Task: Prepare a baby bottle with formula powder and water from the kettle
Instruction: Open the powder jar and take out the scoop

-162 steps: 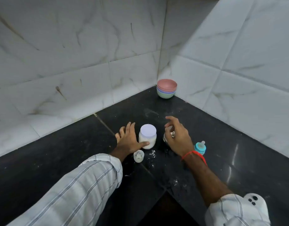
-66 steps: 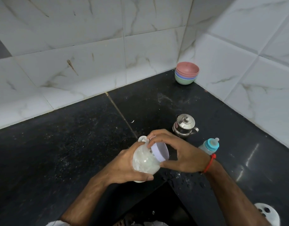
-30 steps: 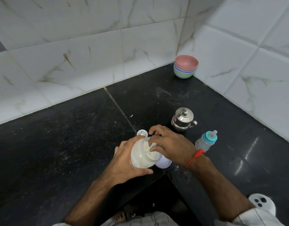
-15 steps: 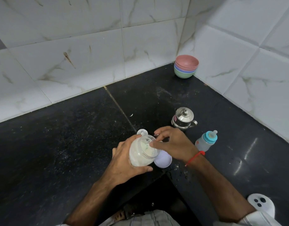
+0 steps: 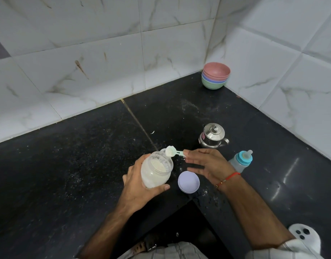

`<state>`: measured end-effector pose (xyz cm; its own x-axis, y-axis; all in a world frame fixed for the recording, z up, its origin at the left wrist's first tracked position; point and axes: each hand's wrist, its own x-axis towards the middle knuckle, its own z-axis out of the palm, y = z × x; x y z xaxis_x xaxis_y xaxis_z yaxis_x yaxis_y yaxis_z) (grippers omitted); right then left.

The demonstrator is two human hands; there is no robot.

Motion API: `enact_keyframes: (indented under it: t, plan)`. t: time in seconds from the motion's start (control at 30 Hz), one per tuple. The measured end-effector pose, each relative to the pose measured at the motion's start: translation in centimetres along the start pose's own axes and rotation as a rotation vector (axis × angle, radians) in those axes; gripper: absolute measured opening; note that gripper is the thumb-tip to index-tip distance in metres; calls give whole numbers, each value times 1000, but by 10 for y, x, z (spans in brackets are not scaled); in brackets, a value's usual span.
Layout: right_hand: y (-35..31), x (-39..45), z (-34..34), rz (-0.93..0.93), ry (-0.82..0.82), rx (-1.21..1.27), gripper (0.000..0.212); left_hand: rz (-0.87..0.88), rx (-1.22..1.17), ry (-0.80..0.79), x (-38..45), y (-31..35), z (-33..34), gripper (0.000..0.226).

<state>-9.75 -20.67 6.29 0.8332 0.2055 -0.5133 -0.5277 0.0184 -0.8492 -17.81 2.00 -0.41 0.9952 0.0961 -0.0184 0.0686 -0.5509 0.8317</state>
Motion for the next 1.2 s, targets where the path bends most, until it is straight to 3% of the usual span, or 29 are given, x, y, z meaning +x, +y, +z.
enact_keyframes:
  t: [0.17, 0.37, 0.47, 0.57, 0.97, 1.2]
  plan:
    - [13, 32, 7, -170, 189, -121, 17, -44, -21, 85, -4, -8, -4, 102]
    - [48, 72, 21, -747, 472, -773, 23, -72, -21, 126, -10, -13, -11, 100]
    - [68, 85, 19, -940, 486, -1049, 21, -74, -15, 118, -12, -14, -16, 100]
    - [79, 92, 15, -1010, 481, -1203, 30, -87, -9, 127, -15, -15, -18, 98]
    - [87, 89, 7, -1248, 531, -1100, 23, -93, -10, 118, -18, -19, -21, 100]
    - [89, 90, 6, -1266, 498, -1032, 21, -78, -11, 107, -17, -16, -20, 99]
